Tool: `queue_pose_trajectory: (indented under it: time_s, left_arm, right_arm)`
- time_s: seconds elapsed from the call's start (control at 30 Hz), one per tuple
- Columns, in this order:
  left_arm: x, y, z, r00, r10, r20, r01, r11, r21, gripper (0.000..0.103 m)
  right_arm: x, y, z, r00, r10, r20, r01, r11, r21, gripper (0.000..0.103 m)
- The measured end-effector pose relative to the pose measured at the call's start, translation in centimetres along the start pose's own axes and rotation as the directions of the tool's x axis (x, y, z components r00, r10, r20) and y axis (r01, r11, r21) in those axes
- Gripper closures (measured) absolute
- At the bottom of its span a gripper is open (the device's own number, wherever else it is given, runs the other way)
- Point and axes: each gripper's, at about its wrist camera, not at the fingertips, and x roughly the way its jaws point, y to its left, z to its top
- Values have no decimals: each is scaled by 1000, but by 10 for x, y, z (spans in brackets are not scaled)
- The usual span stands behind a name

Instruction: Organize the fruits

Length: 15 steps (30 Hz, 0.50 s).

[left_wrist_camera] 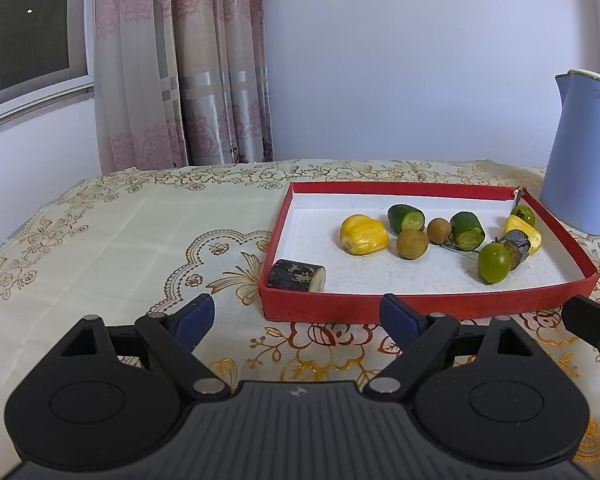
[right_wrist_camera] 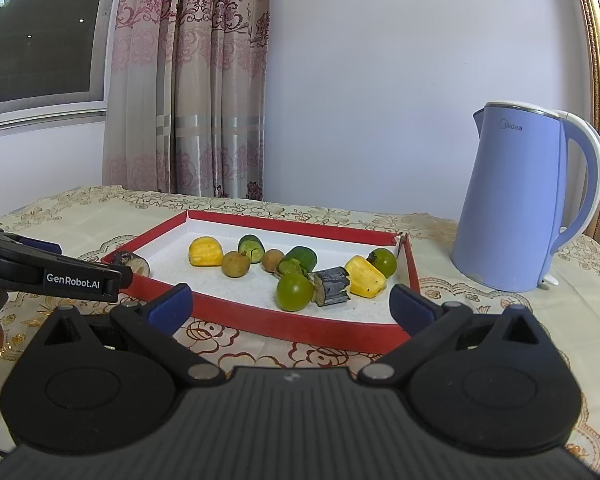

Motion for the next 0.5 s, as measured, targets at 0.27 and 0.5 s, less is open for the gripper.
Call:
queue_pose_trajectory:
  time_s: [0.27,0.5]
  left_arm:
    - [1,-1,0,1000,16,1,-16,1000,0,13]
    - [-3,-4,0,1000,17,21,-17,1000,19,13]
  right_arm:
    - [0,0,0,1000,-1,0,1,1000,-1,0]
    - [0,-1,0,1000,-6,4,6,1000,-1,0]
